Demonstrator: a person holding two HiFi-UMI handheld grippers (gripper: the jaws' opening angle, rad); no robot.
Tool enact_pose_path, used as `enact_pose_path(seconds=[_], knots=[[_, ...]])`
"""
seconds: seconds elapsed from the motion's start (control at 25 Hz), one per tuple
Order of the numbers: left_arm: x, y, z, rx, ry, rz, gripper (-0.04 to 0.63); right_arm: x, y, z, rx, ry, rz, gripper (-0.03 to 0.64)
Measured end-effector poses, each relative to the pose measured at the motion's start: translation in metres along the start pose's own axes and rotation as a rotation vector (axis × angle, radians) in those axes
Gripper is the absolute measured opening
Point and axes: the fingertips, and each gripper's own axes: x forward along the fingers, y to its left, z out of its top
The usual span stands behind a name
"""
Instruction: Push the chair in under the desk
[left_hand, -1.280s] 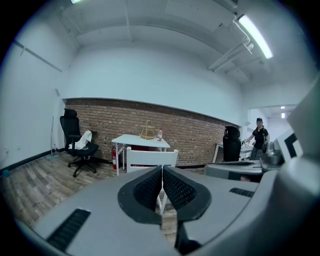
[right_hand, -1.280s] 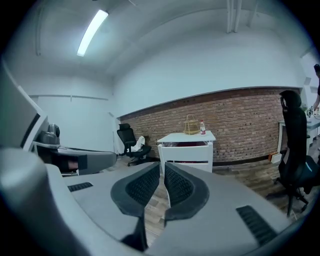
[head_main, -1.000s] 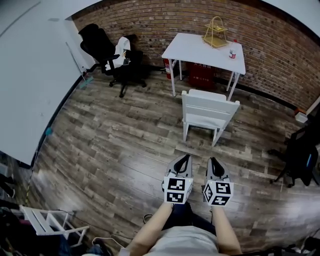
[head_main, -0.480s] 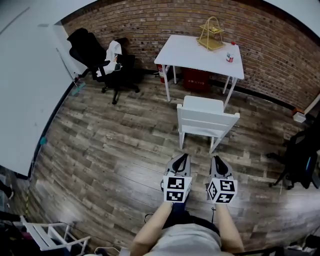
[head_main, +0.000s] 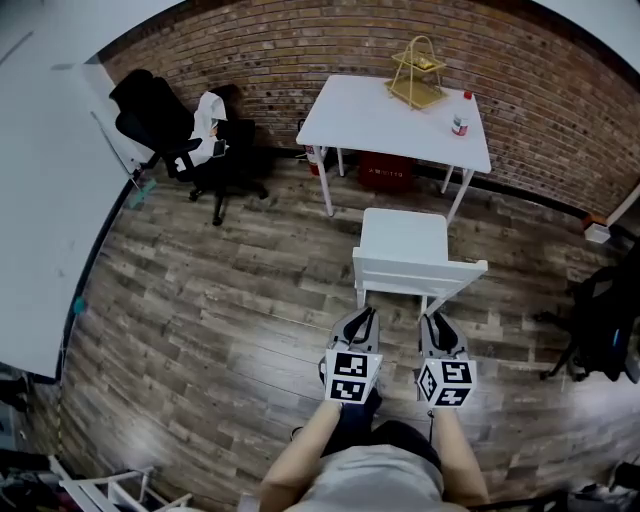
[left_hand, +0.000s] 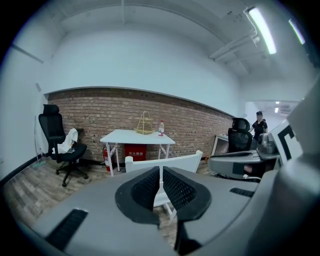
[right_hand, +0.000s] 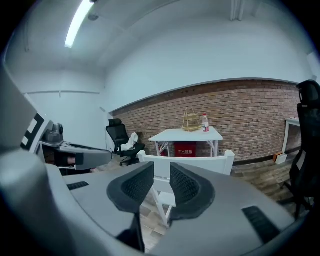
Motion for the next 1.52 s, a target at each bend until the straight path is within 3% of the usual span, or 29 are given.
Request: enact_pose_path(seconds=[0.52,0.76,1.04,1.4,1.52], knots=[[0.05,0.029,-0.009,0.066,0.093,-0.048,0.018,0.041,-0.028,-0.013,0.037,0.083,-0.039,0.137],[0.074,0.034,-0.015,0.068,0.13,-0.03,0.018,0.055,-0.058,-0.021,0.006,0.128,-0.04,0.183],[0.095,0.048,-0.013,0.093,0.153,0.012,0.02,0.076,-0.105,-0.005,-0.061,0.124,-0.045,0.183],[0.116,0.063,-0.007,0.08,0.161,0.053,0.164,0.094,-0.163,0.019,-0.135,0.086,-0.032,0.196],[0.123,0.068,-0.01,0.092,0.178,0.07,0.18,0.093,-0.176,0.013,-0.139,0.098,0.01,0.256]])
